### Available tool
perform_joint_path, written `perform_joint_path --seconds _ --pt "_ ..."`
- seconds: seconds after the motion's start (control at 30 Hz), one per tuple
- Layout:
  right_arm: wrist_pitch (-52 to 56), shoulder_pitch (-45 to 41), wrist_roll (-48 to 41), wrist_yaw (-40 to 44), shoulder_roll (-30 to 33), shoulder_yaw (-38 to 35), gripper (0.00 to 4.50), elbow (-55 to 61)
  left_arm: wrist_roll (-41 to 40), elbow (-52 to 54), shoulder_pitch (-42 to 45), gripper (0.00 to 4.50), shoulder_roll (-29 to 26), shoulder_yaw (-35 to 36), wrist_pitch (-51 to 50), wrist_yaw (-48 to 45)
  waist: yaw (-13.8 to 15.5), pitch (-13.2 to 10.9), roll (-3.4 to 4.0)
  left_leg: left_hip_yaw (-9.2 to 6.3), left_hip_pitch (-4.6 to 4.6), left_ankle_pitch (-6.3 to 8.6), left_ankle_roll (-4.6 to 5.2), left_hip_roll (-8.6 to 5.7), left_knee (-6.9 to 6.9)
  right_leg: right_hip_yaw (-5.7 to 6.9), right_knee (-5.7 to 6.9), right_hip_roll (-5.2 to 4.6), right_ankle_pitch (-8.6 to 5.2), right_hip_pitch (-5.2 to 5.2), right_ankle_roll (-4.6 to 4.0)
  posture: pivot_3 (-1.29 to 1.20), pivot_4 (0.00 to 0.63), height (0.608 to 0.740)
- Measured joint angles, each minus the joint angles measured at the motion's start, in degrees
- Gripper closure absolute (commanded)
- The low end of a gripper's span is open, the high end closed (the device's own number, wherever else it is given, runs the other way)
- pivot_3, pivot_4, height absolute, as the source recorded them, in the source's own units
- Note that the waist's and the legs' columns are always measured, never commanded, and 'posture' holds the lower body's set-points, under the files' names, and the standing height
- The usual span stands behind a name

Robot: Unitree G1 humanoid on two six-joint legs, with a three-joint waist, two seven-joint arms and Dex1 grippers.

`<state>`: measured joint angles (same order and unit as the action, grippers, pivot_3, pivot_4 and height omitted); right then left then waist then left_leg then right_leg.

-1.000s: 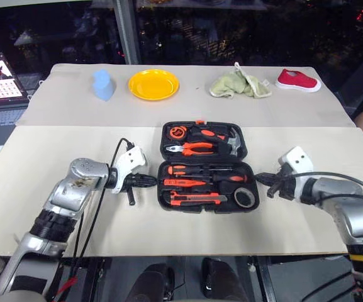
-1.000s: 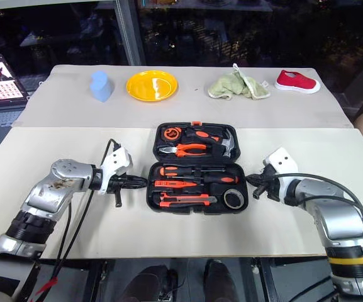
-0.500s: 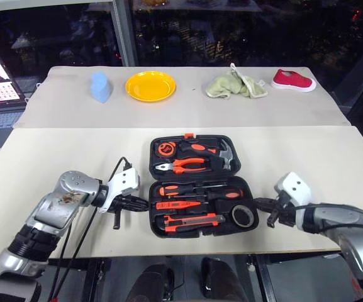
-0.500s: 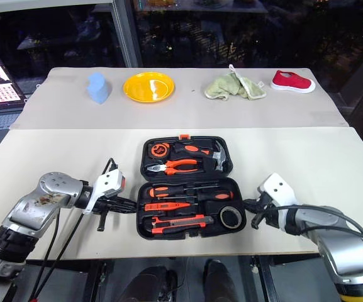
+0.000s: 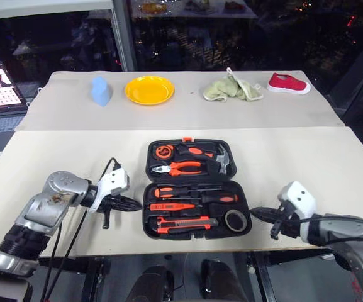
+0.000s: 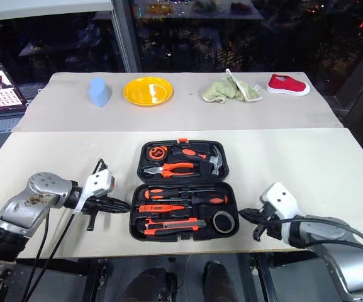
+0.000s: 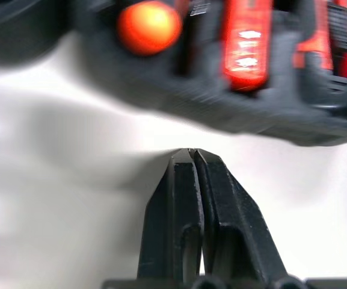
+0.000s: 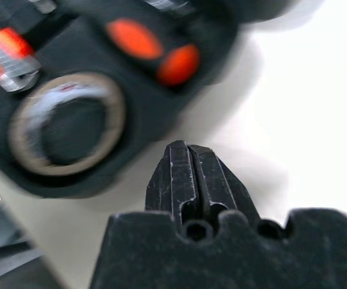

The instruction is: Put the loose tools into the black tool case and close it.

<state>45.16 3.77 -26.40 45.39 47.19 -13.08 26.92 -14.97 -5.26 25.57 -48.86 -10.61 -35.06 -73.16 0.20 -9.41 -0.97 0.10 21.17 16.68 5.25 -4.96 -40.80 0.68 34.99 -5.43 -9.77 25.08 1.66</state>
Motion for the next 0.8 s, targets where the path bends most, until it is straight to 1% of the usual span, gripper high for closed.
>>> perform_joint_path --seconds 0.03,0.07,0.1,0.13,0.17,0.2,0.27,0.3,0.37,0.4,0.43,0.5,0.67,0.73,0.8 --pt "1.04 -1.31 -0.88 0.02 0.44 -1.03 3.04 -0.78 -0.54 -1.76 1.68 2.99 0.35 1.10 -2.73 1.20 0.06 -0.03 -0.05 0.00 0.01 -0.02 0.00 0.00 -0.01 0.00 0.01 0.02 0.01 -0.01 0.02 0.00 0.150 0.740" --pt "2.77 -3.22 -2.31 0.24 1.18 -2.15 2.64 -1.90 -1.66 -3.79 4.00 2.57 0.92 2.73 -6.38 2.27 0.14 -0.07 -0.11 -0.02 0.02 -0.06 0.07 0.00 -0.01 0.00 0.02 0.05 0.01 0.00 0.02 0.00 0.150 0.740" --pt "4.95 -5.93 -4.09 0.37 1.67 -3.02 2.38 -3.27 -3.28 -5.75 7.07 2.28 1.92 4.30 -10.26 3.24 0.25 -0.09 -0.15 -0.04 0.03 -0.11 0.14 0.00 -0.01 0.01 0.02 0.07 0.02 0.03 0.00 0.00 0.150 0.740" --pt "6.54 -8.55 -5.33 0.39 1.88 -3.57 1.98 -4.25 -4.37 -6.96 10.03 1.87 2.99 5.38 -13.47 4.18 0.34 -0.10 -0.17 -0.04 0.08 -0.11 0.14 -0.01 -0.01 0.01 0.02 0.08 0.07 0.06 -0.08 0.00 0.150 0.740" --pt "7.50 -10.29 -6.21 0.40 2.04 -3.63 1.62 -4.74 -5.11 -7.46 12.02 1.48 3.68 6.00 -15.43 4.89 0.41 -0.09 -0.17 -0.05 0.10 -0.11 0.15 -0.05 0.01 0.00 0.04 0.09 0.25 0.06 -0.37 0.00 0.150 0.740" --pt "9.14 -12.62 -7.14 0.41 2.10 -3.41 1.24 -6.02 -6.03 -9.32 14.77 1.08 5.16 7.15 -18.68 6.22 0.45 -0.08 -0.17 -0.06 0.08 -0.12 0.10 -0.05 0.02 0.02 0.06 0.06 0.31 0.04 -0.46 0.00 0.150 0.740" --pt "12.26 -19.17 -8.16 -0.07 2.10 -1.89 0.56 -9.93 -7.10 -15.25 21.71 0.28 9.43 9.63 -25.31 10.94 0.55 -0.09 -0.18 -0.08 0.36 -0.29 -0.18 -0.18 0.02 0.05 0.04 0.09 0.32 0.25 -0.45 0.00 0.150 0.740" --pt "12.76 -20.72 -8.26 -0.26 2.10 -1.34 0.27 -10.64 -7.30 -16.47 23.29 0.01 10.31 9.92 -26.71 12.10 0.54 -0.09 -0.18 -0.08 0.48 -0.28 -0.16 -0.19 0.02 0.06 0.06 0.07 0.32 0.34 -0.45 0.00 0.150 0.740" --pt "14.99 -25.27 -8.62 -0.61 1.72 0.89 0.27 -13.64 -7.72 -20.77 26.83 0.01 12.47 11.32 -31.16 15.32 0.46 -0.07 -0.20 -0.08 0.75 -0.26 -0.15 -0.22 0.03 0.05 0.06 0.06 0.32 0.63 -0.43 0.00 0.150 0.740" --pt "16.78 -29.19 -8.58 -1.26 0.38 2.32 0.27 -16.85 -7.48 -22.41 28.08 0.01 12.99 10.90 -32.51 16.53 0.13 -0.05 -0.22 0.02 1.06 -0.27 -0.15 -0.26 0.01 -0.02 0.09 0.04 0.34 1.02 -0.42 0.00 0.150 0.740" --pt "17.68 -31.55 -8.52 -1.99 -0.57 3.35 0.27 -18.99 -7.26 -22.88 28.50 0.01 13.42 10.02 -32.77 16.98 -0.10 -0.05 -0.21 0.04 1.26 -0.28 -0.17 -0.28 0.03 -0.05 0.24 -0.05 0.38 1.21 -0.41 0.00 0.150 0.740" --pt "19.35 -35.23 -8.20 -3.03 -2.29 5.57 0.27 -23.00 -6.54 -23.04 28.43 0.01 13.63 7.26 -33.21 17.23 -0.30 -0.05 -0.21 -0.02 1.32 -0.30 -0.19 -0.25 0.06 0.01 0.28 -0.09 0.39 1.27 -0.44 0.00 0.150 0.740" --pt "20.76 -41.02 -6.16 -4.10 -4.30 10.06 0.27 -31.50 -5.81 -22.48 27.67 0.01 12.93 3.22 -34.23 16.70 -0.38 -0.05 -0.20 -0.11 1.59 -0.30 -0.20 -0.27 0.06 0.05 0.10 -0.08 0.39 1.42 -0.43 0.00 0.150 0.740" --pt "20.88 -41.70 -5.80 -4.01 -4.58 10.97 0.16 -32.55 -5.61 -22.19 27.65 0.54 12.92 2.94 -34.21 16.82 -0.24 -0.04 -0.20 -0.14 1.59 -0.29 -0.20 -0.28 0.05 0.06 0.09 -0.07 0.40 1.41 -0.42 0.00 0.150 0.740" --pt "20.90 -42.32 -5.28 -3.75 -4.85 12.45 0.16 -33.62 -5.53 -22.19 27.47 1.11 12.95 2.96 -34.35 17.50 -0.23 -0.04 -0.20 -0.13 1.59 -0.29 -0.20 -0.28 0.04 0.05 0.10 -0.09 0.41 1.40 -0.41 0.00 0.150 0.740"
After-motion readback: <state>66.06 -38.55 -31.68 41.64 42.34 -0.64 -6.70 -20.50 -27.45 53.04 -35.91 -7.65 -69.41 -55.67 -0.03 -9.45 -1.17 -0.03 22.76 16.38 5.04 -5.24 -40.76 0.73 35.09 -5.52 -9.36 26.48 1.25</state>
